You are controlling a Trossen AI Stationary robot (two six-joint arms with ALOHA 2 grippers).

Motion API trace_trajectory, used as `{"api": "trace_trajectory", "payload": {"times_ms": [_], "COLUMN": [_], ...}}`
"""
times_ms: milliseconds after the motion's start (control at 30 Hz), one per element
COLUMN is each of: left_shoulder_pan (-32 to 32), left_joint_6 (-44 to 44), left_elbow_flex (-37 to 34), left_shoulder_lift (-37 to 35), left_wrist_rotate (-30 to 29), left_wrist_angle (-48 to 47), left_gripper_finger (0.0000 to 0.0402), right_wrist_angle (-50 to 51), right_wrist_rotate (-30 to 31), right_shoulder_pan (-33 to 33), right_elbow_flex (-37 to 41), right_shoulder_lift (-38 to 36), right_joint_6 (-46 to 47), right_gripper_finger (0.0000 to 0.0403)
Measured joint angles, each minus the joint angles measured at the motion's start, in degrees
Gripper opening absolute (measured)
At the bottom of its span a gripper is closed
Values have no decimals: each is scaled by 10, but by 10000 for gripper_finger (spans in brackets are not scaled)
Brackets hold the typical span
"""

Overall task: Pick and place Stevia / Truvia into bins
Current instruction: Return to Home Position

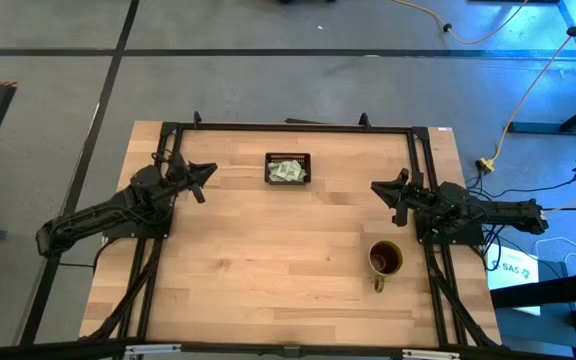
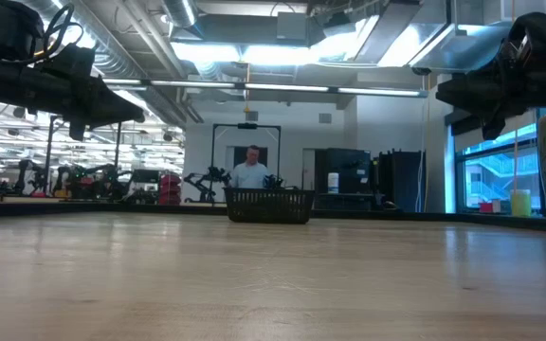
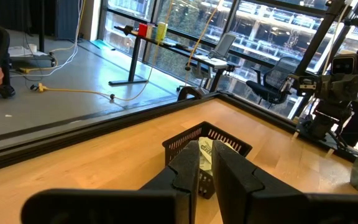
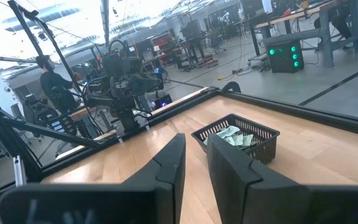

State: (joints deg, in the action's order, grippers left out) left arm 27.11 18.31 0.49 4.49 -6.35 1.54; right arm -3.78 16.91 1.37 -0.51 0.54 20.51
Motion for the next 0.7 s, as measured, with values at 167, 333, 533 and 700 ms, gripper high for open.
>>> {"api": "trace_trajectory", "payload": {"times_ms": [167,333,533,700], "left_shoulder_pan": [0,0,0,0], "left_joint_6": [0,0,0,0], "left_elbow_flex": [0,0,0,0], "left_shoulder_lift": [0,0,0,0], "left_wrist_rotate": [0,0,0,0], "left_wrist_angle": [0,0,0,0], "left_gripper_finger": [36,38,39,36], "right_wrist_angle": [0,0,0,0], "right_wrist_rotate": [0,0,0,0], "right_shoulder_pan": [0,0,0,0], "right_elbow_flex": [0,0,0,0], "right_shoulder_lift": [0,0,0,0], "right_joint_6": [0,0,0,0], "right_gripper_finger": [71,71,71,71]}}
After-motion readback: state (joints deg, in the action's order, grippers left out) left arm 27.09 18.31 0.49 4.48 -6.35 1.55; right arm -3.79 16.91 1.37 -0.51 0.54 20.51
